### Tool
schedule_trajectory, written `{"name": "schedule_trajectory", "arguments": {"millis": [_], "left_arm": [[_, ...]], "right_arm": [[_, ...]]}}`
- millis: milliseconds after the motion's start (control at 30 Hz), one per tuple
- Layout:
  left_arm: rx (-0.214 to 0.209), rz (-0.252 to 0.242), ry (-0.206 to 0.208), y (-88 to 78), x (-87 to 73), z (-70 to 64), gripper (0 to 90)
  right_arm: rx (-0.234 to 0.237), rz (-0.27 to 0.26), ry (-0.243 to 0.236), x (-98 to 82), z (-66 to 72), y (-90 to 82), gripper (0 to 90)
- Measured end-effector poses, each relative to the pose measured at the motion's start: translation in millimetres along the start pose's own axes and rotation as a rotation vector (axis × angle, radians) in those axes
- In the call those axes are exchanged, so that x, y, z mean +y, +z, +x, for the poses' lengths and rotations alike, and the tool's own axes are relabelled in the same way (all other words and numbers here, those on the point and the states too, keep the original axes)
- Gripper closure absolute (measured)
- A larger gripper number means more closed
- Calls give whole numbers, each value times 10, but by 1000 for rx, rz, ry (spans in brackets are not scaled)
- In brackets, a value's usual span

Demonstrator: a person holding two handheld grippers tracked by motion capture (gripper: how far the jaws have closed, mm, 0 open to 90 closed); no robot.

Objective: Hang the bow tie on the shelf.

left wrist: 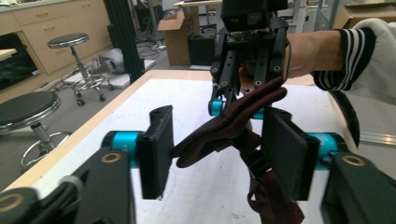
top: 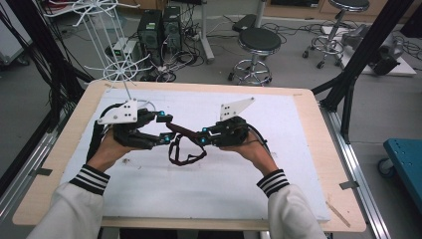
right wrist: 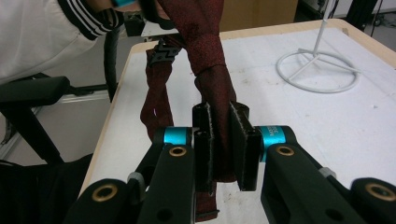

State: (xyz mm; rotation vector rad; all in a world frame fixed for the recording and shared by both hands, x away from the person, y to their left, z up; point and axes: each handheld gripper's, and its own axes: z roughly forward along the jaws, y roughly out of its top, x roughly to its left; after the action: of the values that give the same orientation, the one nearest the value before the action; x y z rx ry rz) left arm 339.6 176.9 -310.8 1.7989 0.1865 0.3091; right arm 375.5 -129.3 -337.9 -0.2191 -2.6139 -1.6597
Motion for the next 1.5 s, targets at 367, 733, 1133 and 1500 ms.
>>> {"name": "schedule_trajectory", "arguments": {"millis": [367, 733, 1133, 1500], "left_arm": [[-20, 28, 0, 42, -12, -11, 614], [-38, 63, -33, 35, 1, -33, 831], [2, 50, -29, 1, 23, -51, 832], [34, 38, -32, -124, 43, -27, 832]], "right_arm": [[8, 6, -12, -2, -2, 30, 810], [-4, 8, -8, -5, -12, 46, 801], [-131, -10, 35, -15, -13, 49, 74], [-253, -62, 47, -76, -15, -91, 6]]}}
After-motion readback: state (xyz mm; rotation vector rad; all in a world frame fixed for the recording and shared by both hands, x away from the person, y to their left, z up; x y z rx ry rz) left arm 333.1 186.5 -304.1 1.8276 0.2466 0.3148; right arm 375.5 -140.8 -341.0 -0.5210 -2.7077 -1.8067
